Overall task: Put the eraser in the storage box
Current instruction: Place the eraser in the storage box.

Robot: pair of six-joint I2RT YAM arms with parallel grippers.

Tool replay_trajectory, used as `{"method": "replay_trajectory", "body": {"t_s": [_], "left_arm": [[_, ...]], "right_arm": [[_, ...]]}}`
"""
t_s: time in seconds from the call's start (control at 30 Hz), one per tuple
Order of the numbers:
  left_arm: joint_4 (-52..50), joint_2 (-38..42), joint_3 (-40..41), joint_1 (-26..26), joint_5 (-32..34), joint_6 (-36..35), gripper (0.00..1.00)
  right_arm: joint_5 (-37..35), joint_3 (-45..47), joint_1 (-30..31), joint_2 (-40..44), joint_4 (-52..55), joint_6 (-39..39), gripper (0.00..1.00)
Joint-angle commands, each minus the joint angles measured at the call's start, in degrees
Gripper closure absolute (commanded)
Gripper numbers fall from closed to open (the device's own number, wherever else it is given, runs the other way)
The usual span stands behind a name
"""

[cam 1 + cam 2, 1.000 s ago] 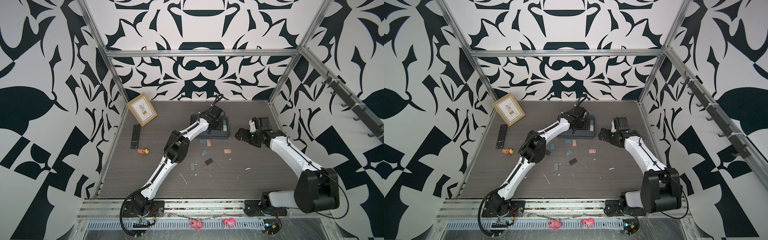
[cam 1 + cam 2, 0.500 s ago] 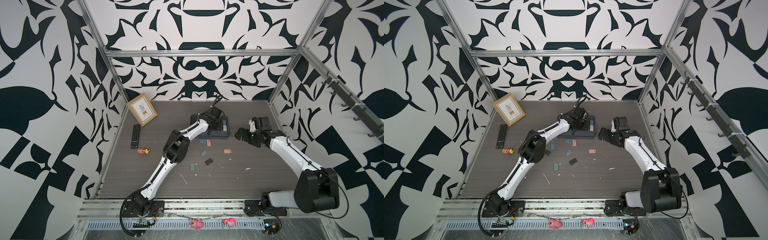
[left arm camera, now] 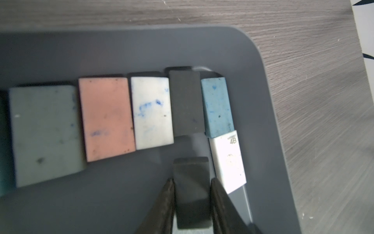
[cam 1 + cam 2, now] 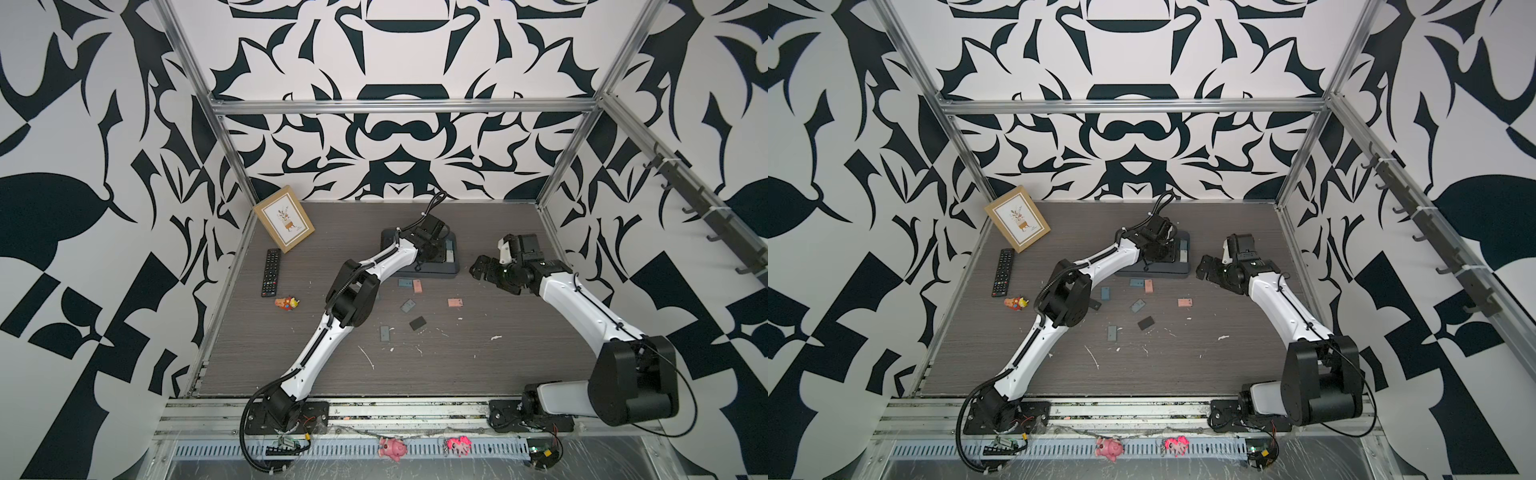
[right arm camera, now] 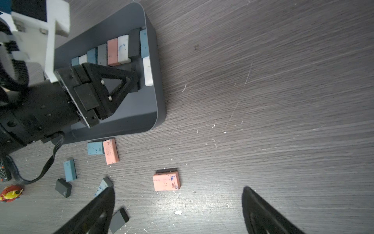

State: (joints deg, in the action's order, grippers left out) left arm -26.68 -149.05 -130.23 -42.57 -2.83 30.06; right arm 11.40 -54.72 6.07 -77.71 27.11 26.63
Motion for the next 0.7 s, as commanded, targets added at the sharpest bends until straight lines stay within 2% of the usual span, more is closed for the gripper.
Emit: {"method": "replay_trajectory", "body": {"t_s": [0.0, 0.3, 0.67], "left_arm": [[-4.32, 1.44, 1.3, -0.59, -0.41, 0.27, 0.65], [-4.44, 1.13, -0.27, -0.62, -0.59, 1.29, 0.56], [-1.31, 2.31, 2.48, -0.65, -2.94, 5.57, 0.54]], "right_arm": [[0.53, 0.56, -0.24, 0.46, -1.02, 0.22, 0.01], [0.55, 0.75, -0.22, 0.96, -1.01, 0.37, 0.01], [0.47, 1.64, -0.26, 1.64, -0.88, 0.44, 0.01]]}}
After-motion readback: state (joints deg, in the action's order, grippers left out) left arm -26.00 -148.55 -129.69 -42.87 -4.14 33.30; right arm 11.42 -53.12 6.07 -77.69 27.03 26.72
